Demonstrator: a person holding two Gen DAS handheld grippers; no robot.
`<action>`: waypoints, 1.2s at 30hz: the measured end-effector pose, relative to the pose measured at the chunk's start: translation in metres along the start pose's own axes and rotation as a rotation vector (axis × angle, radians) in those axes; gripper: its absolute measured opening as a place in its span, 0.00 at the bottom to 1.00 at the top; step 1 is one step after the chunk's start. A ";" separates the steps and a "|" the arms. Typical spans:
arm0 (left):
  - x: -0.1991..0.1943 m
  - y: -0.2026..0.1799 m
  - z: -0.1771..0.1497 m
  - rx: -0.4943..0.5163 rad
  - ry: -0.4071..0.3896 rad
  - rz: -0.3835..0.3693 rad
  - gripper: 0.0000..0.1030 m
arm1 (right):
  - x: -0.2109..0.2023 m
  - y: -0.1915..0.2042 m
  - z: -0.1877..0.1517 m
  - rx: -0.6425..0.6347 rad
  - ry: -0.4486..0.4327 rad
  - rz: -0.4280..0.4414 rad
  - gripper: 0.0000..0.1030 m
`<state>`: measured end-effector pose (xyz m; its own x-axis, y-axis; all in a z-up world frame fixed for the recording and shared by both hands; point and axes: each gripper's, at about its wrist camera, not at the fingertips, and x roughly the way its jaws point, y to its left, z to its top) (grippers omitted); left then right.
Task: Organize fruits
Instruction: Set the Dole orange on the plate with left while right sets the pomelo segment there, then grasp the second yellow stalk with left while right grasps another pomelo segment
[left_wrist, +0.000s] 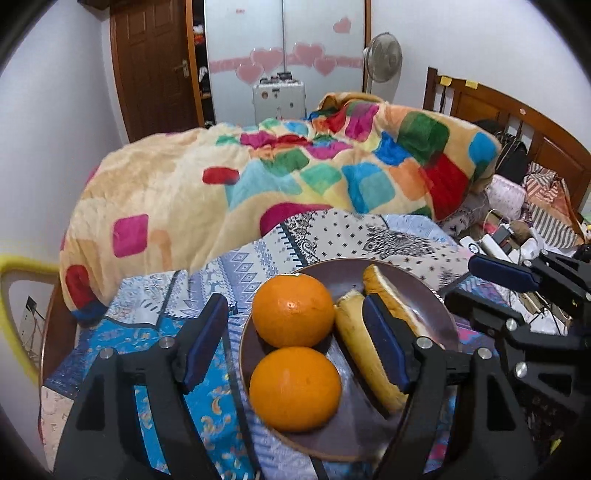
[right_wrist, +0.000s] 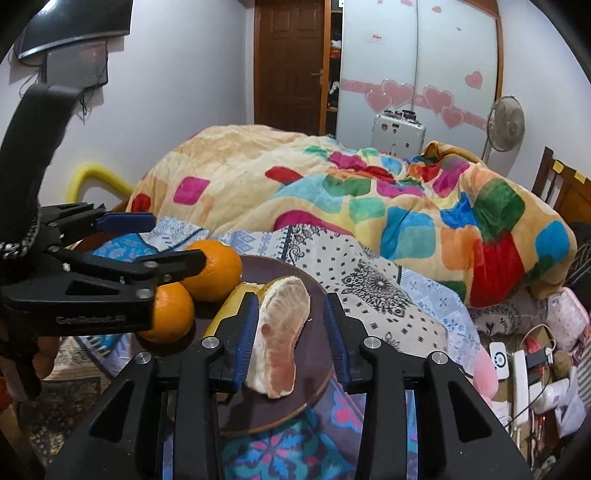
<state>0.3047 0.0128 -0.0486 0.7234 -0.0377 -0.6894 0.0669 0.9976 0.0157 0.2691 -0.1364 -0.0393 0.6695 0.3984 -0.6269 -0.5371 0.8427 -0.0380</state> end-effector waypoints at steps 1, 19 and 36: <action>-0.009 -0.001 -0.002 0.001 -0.009 0.000 0.73 | -0.005 0.000 0.000 0.001 -0.006 -0.002 0.33; -0.073 -0.028 -0.068 0.052 0.006 -0.030 0.73 | -0.087 0.008 -0.047 0.013 -0.044 -0.039 0.40; -0.078 -0.039 -0.130 0.056 0.045 -0.050 0.73 | -0.087 0.007 -0.133 -0.014 0.102 -0.050 0.40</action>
<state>0.1566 -0.0155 -0.0897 0.6869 -0.0840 -0.7219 0.1415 0.9897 0.0195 0.1393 -0.2129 -0.0884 0.6407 0.3165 -0.6996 -0.5117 0.8553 -0.0817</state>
